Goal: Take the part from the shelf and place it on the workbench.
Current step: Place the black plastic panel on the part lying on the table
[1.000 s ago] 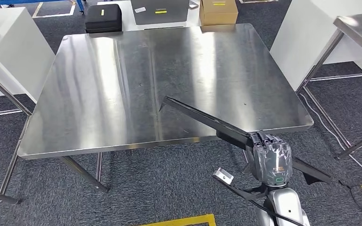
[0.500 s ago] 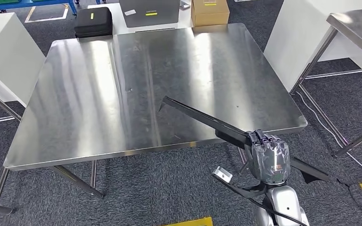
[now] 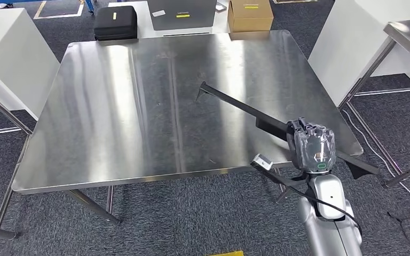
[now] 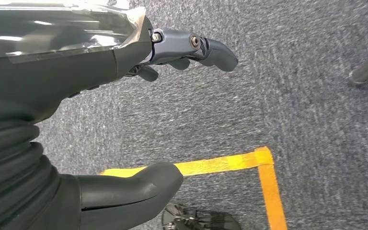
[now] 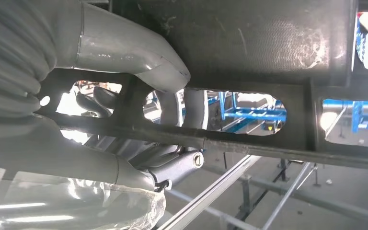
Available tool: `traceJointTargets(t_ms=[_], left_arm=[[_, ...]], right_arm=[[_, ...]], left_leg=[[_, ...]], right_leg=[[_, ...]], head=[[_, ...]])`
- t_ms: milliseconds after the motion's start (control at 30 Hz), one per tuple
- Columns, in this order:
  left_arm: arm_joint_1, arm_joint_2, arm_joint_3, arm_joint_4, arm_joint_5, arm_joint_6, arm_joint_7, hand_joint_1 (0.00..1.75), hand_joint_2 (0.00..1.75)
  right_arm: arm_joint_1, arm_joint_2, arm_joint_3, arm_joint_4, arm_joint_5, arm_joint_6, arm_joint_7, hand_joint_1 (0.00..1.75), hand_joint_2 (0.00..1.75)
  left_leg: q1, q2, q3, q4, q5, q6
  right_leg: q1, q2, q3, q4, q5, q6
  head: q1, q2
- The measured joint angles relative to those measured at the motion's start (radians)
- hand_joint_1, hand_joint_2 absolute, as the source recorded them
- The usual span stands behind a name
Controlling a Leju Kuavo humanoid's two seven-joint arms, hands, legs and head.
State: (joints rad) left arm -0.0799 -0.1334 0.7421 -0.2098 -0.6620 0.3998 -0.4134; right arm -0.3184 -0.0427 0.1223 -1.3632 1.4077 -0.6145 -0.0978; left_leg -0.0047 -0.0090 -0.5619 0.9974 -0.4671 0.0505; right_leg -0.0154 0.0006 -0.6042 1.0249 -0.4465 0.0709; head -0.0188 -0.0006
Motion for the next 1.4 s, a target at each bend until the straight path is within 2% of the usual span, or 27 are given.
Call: traceJointTargets(t_ms=[33, 100, 167, 233, 367, 567, 700, 1100, 1233, 1400], left_arm=[[-0.001, 0.0, 0.0, 0.0, -0.001, 0.0, 0.0, 0.0, 1.75], [-0.002, 0.002, 0.0, 0.0, -0.006, 0.0, 0.003, 0.0, 1.75], [-0.003, 0.002, 0.0, 0.0, -0.014, 0.0, 0.006, 0.0, 1.75], [-0.006, 0.002, 0.001, 0.0, -0.019, 0.0, 0.005, 0.0, 1.75], [-0.009, 0.002, 0.004, 0.0, -0.021, 0.002, -0.029, 0.0, 1.75], [-0.013, -0.002, 0.011, 0.0, -0.026, 0.092, -0.104, 0.0, 1.75], [-0.019, -0.003, 0.014, 0.0, -0.031, 0.093, -0.148, 0.0, 1.75], [-0.025, -0.003, 0.014, 0.0, -0.069, 0.069, -0.159, 0.0, 1.75], [-0.033, -0.003, -0.001, 0.0, -0.104, 0.063, -0.144, 0.0, 1.75], [-0.045, -0.003, -0.012, 0.0, -0.113, 0.089, -0.16, 0.0, 1.75]], right_arm=[[-0.018, -0.001, -0.002, 0.018, 0.005, -0.002, 0.002, 1.75, 1.75], [-0.061, -0.003, -0.002, 0.066, 0.022, -0.007, 0.011, 1.75, 1.75], [-0.134, -0.01, -0.002, 0.15, 0.036, -0.015, 0.019, 1.75, 1.75], [-0.24, -0.019, -0.002, 0.269, 0.039, -0.021, 0.019, 1.75, 1.75], [-0.46, -0.027, -0.002, 0.543, 0.04, -0.025, 0.01, 1.75, 1.75], [-0.619, -0.022, 0.004, 0.789, 0.03, 0.017, -0.034, 1.75, 1.75], [-0.68, -0.016, 0.028, 0.892, 0.055, 0.079, -0.021, 1.75, 1.75], [-0.759, 0.01, 0.047, 0.993, 0.042, 0.133, -0.016, 1.75, 1.75], [-0.792, 0.053, 0.053, 1.011, 0.056, 0.134, -0.074, 1.75, 1.75], [-0.792, 0.147, 0.097, 1.031, 0.07, 0.121, -0.131, 1.75, 1.75]], left_leg=[[-0.003, -0.001, 0.0, 0.003, -0.004, -0.003], [-0.005, -0.001, -0.003, 0.005, -0.006, 0.004], [-0.004, 0.001, -0.002, 0.004, -0.004, 0.012], [-0.004, 0.004, 0.0, 0.002, -0.004, 0.012], [-0.002, 0.005, 0.002, -0.001, -0.002, 0.008], [-0.001, 0.004, 0.001, -0.002, -0.001, -0.003], [-0.004, 0.004, 0.0, -0.002, -0.001, -0.004], [-0.015, 0.003, -0.002, 0.0, -0.001, -0.003], [-0.015, 0.005, -0.002, 0.0, -0.001, -0.003], [-0.013, 0.005, -0.001, 0.0, -0.001, -0.003]], right_leg=[[-0.001, 0.0, 0.013, -0.028, 0.011, -0.007], [-0.002, 0.001, 0.014, -0.032, 0.013, -0.018], [-0.002, 0.005, 0.013, -0.032, 0.014, -0.019], [0.0, 0.008, 0.013, -0.032, 0.014, -0.019], [0.003, 0.009, 0.013, -0.031, 0.014, -0.022], [0.004, 0.008, 0.013, -0.03, 0.014, -0.025], [0.004, 0.008, 0.014, -0.03, 0.014, -0.025], [0.002, 0.007, 0.014, -0.03, 0.014, -0.024], [0.002, 0.008, 0.014, -0.03, 0.015, -0.024], [0.002, 0.008, 0.014, -0.03, 0.014, -0.024]], head=[[0.0, 0.0], [-0.001, 0.0], [-0.002, 0.0], [-0.001, 0.0], [-0.001, 0.0], [-0.001, 0.0], [-0.001, 0.0], [-0.001, 0.0], [-0.001, 0.0], [-0.001, 0.0]])
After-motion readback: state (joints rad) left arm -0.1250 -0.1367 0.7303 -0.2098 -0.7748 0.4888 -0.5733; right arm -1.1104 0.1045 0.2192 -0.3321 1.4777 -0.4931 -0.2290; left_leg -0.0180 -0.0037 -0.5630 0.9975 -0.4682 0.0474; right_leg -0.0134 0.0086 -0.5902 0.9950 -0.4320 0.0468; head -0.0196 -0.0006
